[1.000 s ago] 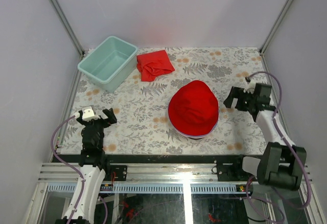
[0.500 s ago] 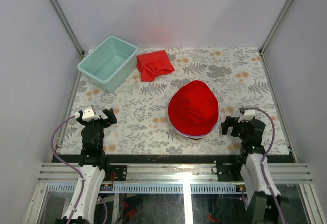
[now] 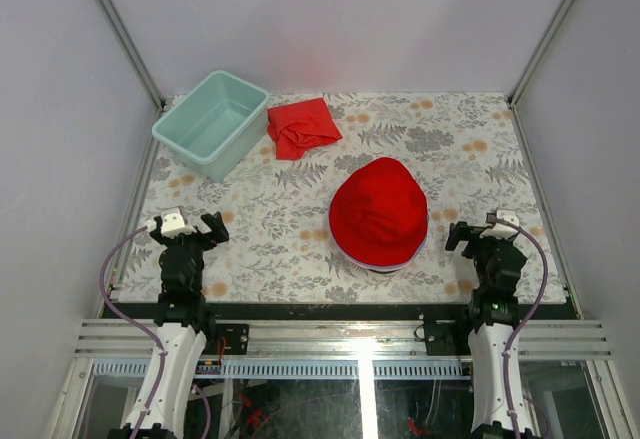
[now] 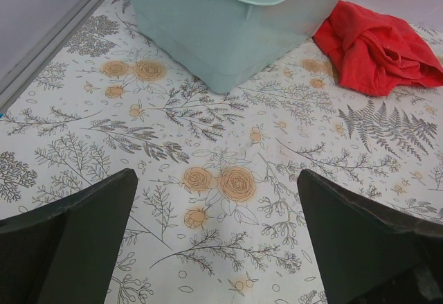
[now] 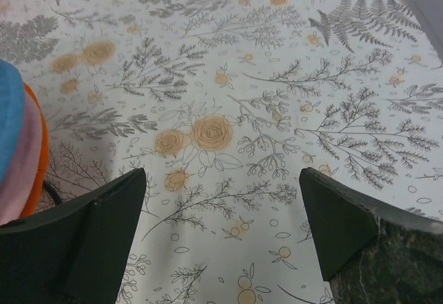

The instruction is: Stack the hats

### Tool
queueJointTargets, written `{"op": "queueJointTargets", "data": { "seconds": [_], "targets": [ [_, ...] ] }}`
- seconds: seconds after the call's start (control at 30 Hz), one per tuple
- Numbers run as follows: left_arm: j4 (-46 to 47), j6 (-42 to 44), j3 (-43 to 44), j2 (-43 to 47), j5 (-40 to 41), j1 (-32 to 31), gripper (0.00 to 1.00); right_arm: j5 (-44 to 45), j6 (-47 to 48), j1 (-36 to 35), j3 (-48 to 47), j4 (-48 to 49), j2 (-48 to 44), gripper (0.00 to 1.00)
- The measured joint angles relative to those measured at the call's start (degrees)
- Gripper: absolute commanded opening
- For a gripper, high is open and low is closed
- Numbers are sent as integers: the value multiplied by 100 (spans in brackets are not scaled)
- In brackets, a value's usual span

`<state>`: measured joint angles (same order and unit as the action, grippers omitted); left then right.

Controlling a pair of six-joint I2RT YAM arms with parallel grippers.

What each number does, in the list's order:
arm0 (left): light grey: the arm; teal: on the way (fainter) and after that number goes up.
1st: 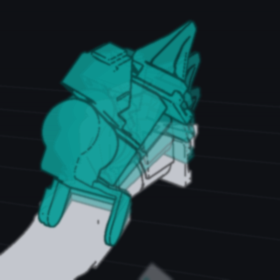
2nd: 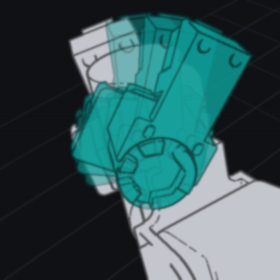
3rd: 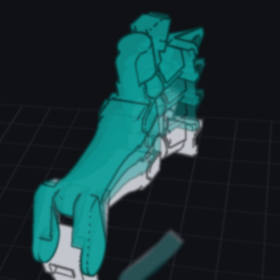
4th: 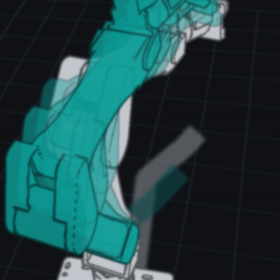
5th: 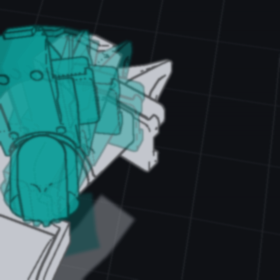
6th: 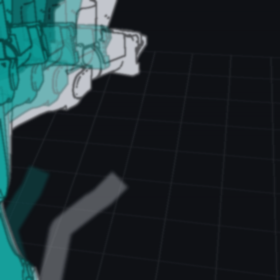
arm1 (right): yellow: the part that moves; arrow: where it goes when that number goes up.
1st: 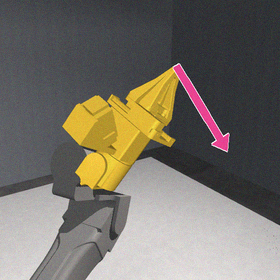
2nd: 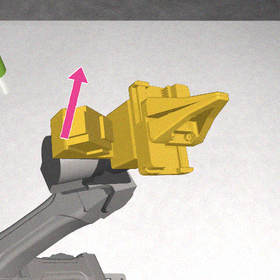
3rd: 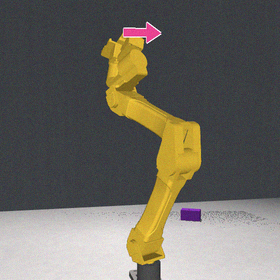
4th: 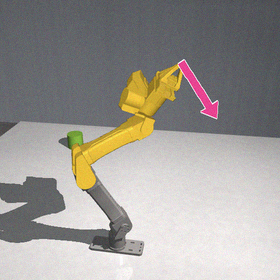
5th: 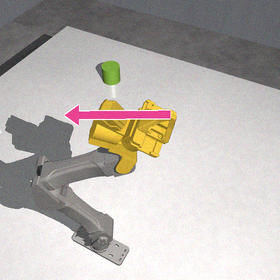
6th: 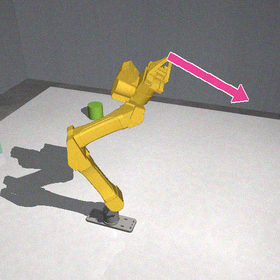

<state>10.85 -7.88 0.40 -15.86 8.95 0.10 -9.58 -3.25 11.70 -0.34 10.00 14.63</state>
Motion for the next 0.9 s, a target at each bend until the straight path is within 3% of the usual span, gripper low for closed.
{"op": "queueJointTargets", "data": {
  "seconds": [0.27,0.6,0.9],
  "targets": [
    [4,0,0,0,0,0,100,378,-155,0,-2,-415,-1329,99],
    [7,0,0,0,0,0,100,308,-170,0,-2,-286,-297,99],
    [7,0,0,0,0,0,100,133,-129,0,-2,-144,-199,99]
  ]
}}
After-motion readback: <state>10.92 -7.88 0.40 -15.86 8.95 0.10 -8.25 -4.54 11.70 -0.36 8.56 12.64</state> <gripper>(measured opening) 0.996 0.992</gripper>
